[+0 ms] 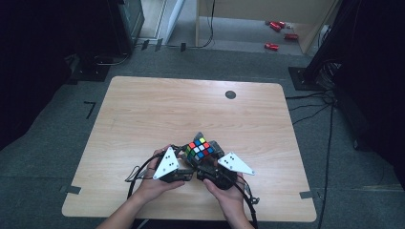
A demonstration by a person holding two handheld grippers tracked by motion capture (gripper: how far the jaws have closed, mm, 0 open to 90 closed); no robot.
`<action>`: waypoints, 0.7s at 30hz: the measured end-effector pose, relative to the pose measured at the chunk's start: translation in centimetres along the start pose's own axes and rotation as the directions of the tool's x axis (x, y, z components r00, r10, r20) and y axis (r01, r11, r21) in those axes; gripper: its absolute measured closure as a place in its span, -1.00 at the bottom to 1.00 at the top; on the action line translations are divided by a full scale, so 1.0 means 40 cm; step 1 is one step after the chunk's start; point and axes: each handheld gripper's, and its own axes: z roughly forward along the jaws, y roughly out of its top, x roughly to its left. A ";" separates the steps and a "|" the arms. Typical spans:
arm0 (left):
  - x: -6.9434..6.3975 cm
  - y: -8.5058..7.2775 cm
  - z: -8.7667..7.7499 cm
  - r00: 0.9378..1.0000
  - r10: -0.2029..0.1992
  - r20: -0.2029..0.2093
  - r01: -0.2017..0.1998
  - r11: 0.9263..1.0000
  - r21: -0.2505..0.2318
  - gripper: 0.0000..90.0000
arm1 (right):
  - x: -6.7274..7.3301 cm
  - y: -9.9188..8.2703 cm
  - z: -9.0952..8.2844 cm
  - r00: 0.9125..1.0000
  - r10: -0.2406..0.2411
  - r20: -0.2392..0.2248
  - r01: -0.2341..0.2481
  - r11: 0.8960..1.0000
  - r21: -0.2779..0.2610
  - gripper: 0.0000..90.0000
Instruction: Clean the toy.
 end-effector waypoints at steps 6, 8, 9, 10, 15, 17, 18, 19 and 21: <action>0.012 -0.005 -0.005 1.000 0.010 -0.009 -0.010 0.999 0.038 -0.23 | -0.009 0.012 -0.012 1.000 -0.001 0.001 0.001 0.999 -0.039 -0.42; 0.023 -0.007 -0.010 1.000 -0.002 -0.029 0.004 0.998 0.069 -0.23 | -0.017 0.025 -0.022 1.000 -0.008 0.008 0.008 0.998 -0.068 -0.44; 0.031 -0.008 -0.013 0.999 -0.009 -0.047 0.014 0.996 0.088 -0.23 | -0.022 0.032 -0.028 1.000 -0.011 0.008 0.012 0.997 -0.080 -0.44; 0.041 -0.010 -0.016 0.998 -0.023 -0.062 0.030 0.994 0.105 -0.23 | -0.027 0.039 -0.034 1.000 -0.015 0.015 0.016 0.996 -0.092 -0.43; 0.084 -0.011 -0.044 0.990 -0.085 -0.108 0.102 0.983 0.154 -0.23 | -0.061 0.048 -0.043 0.992 -0.081 0.096 0.088 0.993 -0.079 -0.40; 0.097 -0.005 -0.055 0.988 -0.112 -0.109 0.129 0.977 0.167 -0.23 | -0.075 0.035 -0.030 0.984 -0.125 0.124 0.129 0.991 -0.020 -0.42; 0.102 -0.004 -0.060 0.986 -0.123 -0.111 0.140 0.976 0.166 -0.23 | -0.082 0.025 -0.020 0.983 -0.130 0.126 0.128 0.991 0.028 -0.43; 0.107 -0.003 -0.065 0.985 -0.132 -0.114 0.150 0.975 0.166 -0.23 | -0.089 0.013 -0.009 0.982 -0.138 0.129 0.129 0.988 0.080 -0.43; 0.115 -0.002 -0.072 0.981 -0.153 -0.120 0.172 0.971 0.167 -0.23 | -0.100 -0.014 0.014 0.981 -0.146 0.127 0.126 0.980 0.156 -0.47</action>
